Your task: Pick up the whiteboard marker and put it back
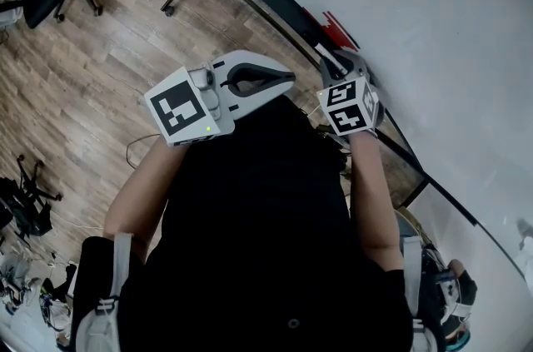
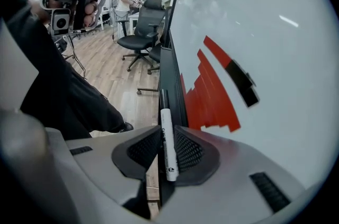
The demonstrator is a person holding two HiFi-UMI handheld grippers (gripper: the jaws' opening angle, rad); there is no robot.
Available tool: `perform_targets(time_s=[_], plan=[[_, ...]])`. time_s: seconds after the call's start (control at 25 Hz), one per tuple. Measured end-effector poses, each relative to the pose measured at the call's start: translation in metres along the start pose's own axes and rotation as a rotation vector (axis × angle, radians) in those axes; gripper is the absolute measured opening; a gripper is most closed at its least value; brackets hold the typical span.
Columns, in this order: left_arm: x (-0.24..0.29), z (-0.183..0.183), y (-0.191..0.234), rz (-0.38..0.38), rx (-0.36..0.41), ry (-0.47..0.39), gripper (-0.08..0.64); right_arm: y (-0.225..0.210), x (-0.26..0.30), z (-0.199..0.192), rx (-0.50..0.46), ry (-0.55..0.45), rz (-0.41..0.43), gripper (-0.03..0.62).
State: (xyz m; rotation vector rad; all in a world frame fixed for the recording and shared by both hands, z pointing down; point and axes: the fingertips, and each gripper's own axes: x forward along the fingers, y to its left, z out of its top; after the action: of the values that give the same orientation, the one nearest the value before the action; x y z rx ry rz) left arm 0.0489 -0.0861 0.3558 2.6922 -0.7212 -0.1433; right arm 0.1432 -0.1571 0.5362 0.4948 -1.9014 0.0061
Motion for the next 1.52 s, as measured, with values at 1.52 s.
perform_targets(time_s=[1.52], plan=[[0.013,0.022,-0.009,-0.068,0.031,0.037,0.012,-0.02,-0.12,0.082,0.157,-0.473,0.002,0.072]])
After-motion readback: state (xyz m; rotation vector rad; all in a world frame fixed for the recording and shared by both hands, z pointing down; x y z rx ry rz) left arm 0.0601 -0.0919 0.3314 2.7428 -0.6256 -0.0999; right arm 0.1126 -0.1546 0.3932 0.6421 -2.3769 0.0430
